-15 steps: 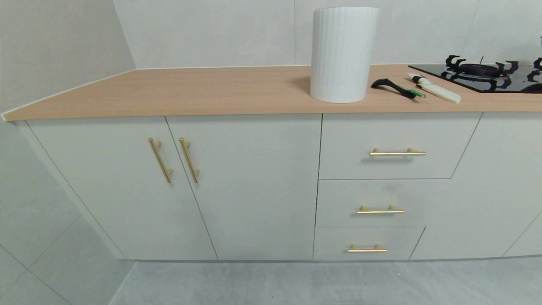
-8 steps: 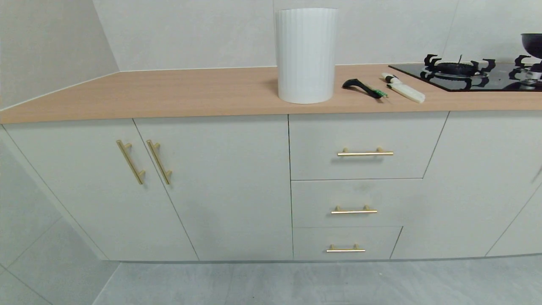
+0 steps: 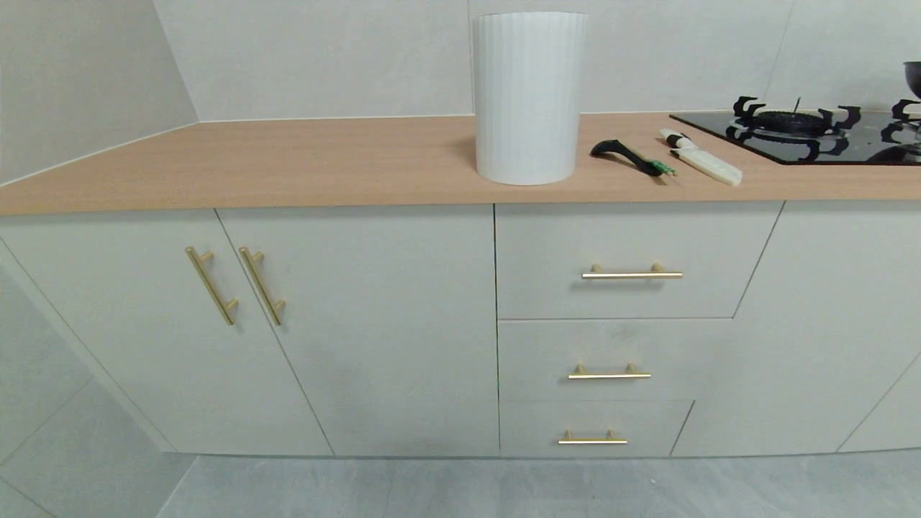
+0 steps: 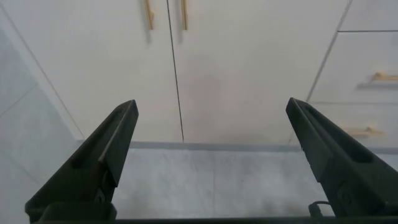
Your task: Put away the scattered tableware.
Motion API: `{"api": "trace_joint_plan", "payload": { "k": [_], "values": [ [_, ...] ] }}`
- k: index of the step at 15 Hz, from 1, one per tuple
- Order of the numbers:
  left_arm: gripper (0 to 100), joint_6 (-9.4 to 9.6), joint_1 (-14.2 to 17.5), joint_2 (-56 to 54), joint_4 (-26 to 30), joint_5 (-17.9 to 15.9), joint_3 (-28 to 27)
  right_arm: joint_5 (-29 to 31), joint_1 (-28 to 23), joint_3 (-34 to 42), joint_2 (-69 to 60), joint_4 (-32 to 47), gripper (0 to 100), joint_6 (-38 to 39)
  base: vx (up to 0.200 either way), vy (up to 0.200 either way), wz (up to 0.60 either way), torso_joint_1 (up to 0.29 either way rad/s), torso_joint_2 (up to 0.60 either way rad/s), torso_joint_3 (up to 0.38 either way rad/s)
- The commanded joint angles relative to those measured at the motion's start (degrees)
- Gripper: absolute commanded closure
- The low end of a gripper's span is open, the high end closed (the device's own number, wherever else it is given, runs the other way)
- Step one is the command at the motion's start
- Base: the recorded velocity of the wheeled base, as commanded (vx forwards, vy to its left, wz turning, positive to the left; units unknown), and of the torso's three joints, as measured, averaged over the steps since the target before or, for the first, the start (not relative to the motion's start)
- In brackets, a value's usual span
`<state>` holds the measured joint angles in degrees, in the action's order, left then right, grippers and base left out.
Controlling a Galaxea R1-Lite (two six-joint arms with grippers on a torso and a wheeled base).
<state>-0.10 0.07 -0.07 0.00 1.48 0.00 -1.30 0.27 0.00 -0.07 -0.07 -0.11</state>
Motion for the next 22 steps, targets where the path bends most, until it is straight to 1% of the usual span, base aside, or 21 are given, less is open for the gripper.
{"api": "trace_joint_plan", "payload": {
  "k": [1, 3, 10, 13, 15, 17, 19, 20, 21, 22],
  "values": [
    [0, 0.01, -0.1, 0.1, 0.0, 0.0, 0.0, 0.0, 0.0, 0.0, 0.1, 0.0, 0, 0.0, 0.200, 0.000, 0.00, -0.002, 0.00, -0.002],
    [0, 0.01, 0.0, 0.1, 0.0, 0.0, 0.0, 0.0, 0.0, 0.0, 0.1, 0.0, 0, -0.1, 0.200, 0.000, 0.00, 0.002, 0.00, 0.009],
    [0, 0.01, 0.0, 0.1, 0.0, 0.0, 0.0, -0.1, -0.1, 0.0, 0.1, 0.0, 0, -0.2, 0.000, 0.000, 0.00, 0.000, 0.00, 0.000],
    [0, 0.01, 0.0, 0.1, 0.0, 0.0, 0.0, -0.1, -0.1, -0.2, 0.1, 0.0, 0, -1.5, 0.000, 0.000, 0.00, 0.000, 0.00, 0.000],
    [0, 0.01, 0.0, 0.1, 0.0, 0.0, 0.0, -0.4, 0.3, -6.8, 1.7, 0.2, 0, -0.8, 0.000, 0.000, 0.00, 0.000, 0.00, 0.000],
    [0, 0.01, 0.0, 0.1, 0.0, 0.0, 0.0, -2.8, 1.7, -8.4, 10.1, 0.8, 0, -0.9, 0.000, 0.000, 0.00, 0.000, 0.00, 0.000],
    [0, 0.01, 0.0, 0.1, 0.0, 0.0, 0.0, -7.7, 2.3, -9.4, 23.5, 0.4, 0, -0.8, 0.000, 0.000, 0.00, 0.000, 0.00, 0.000],
    [0, 0.01, 0.0, 0.1, 0.0, 0.0, 0.0, -8.5, 2.4, -10.1, 27.8, 0.4, 0, -0.9, 0.000, 0.000, 0.00, 0.000, 0.00, 0.000],
    [0, 0.01, 0.0, 0.1, 0.0, 0.0, 0.0, -10.2, 4.2, -13.1, 38.3, 0.3, 0, -1.1, 0.000, 0.000, 0.00, 0.000, 0.00, 0.000],
    [0, 0.01, 0.0, 0.1, 0.0, 0.0, 0.0, -10.3, 7.4, -15.8, 45.2, 0.3, 0, -0.9, 0.000, 0.000, 0.00, 0.000, 0.00, 0.000]
  ]
}}
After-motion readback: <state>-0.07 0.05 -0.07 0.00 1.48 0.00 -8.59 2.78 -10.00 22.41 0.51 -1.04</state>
